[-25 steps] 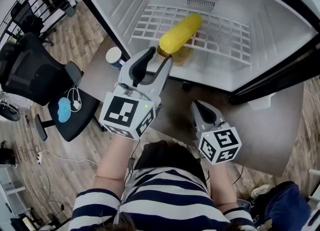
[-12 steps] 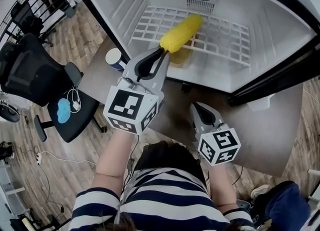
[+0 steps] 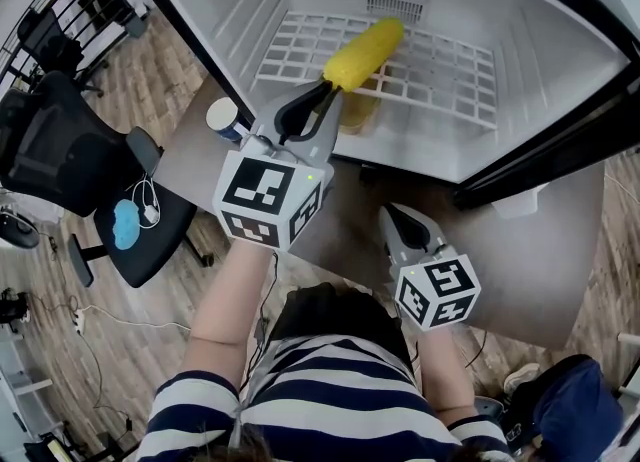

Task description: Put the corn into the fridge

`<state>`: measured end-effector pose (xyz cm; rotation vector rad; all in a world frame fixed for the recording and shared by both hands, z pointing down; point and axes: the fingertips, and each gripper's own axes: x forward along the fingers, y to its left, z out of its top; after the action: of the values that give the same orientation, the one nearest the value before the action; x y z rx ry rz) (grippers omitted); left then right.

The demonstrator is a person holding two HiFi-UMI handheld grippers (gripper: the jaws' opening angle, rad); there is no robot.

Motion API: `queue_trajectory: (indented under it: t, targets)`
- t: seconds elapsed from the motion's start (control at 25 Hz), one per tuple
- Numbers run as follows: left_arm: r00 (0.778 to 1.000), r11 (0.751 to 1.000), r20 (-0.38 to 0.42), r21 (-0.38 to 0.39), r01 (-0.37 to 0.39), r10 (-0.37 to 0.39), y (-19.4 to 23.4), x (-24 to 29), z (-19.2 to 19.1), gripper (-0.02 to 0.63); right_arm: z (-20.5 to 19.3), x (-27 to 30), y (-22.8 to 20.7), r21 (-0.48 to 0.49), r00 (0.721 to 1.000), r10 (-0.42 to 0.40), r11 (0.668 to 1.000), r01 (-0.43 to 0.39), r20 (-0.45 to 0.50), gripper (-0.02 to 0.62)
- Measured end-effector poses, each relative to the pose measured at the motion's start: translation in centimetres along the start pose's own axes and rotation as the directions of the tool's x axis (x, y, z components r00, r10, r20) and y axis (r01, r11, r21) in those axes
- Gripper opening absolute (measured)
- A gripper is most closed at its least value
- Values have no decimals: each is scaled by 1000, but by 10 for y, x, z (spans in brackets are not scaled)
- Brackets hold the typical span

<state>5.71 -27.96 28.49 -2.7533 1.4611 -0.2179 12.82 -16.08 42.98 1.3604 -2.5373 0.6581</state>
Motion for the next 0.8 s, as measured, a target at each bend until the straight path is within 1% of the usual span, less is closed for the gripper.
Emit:
queue_trajectory:
  t: [0.32, 0.64, 0.8]
  targets:
    - [1000, 1000, 3, -4, -3, 3, 2, 8, 1, 0, -1, -1, -2, 1, 1000, -7, 1000, 7, -5, -8]
    - [1000, 1000, 5, -13, -10, 10, 4, 0, -6, 0, -2, 1, -4, 2, 1000, -11, 1000, 11, -6, -8]
    - [999, 998, 12, -35, -43, 43, 11, -9, -10, 0, -3, 4, -6, 3, 1000, -13, 1000, 13, -6, -8]
